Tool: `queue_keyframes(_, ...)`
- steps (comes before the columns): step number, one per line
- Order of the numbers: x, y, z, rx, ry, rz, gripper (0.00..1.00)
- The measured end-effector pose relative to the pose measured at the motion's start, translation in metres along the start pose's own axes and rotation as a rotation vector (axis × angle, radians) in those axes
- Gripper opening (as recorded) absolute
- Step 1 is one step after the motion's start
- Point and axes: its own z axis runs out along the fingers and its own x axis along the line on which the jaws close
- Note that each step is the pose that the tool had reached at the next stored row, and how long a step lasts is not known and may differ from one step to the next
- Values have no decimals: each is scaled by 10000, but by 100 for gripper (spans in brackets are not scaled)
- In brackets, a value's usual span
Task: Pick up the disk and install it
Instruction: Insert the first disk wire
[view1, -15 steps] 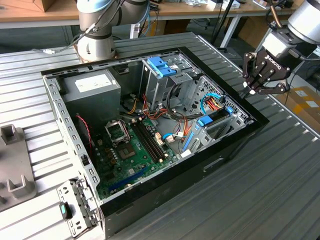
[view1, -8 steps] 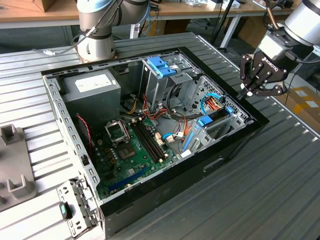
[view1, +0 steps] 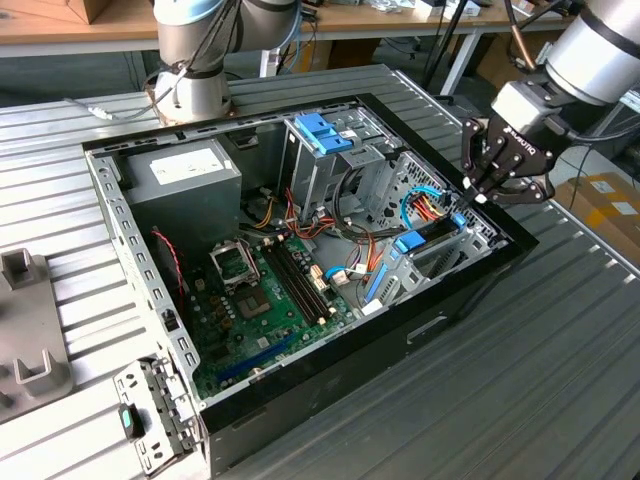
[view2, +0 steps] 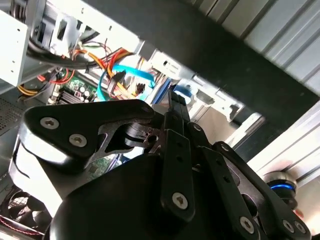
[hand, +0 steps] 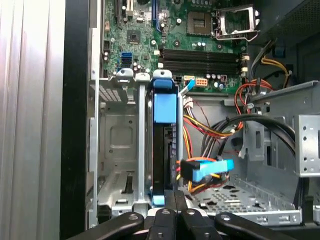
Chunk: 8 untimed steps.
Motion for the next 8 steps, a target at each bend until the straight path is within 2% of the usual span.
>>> queue_keyframes(1,-1,45,13,1,0,0,11)
queue_keyframes(2,-2,59,24,2,-2,0,11)
queue_keyframes(8,-17,75,93,1,4,-1,11)
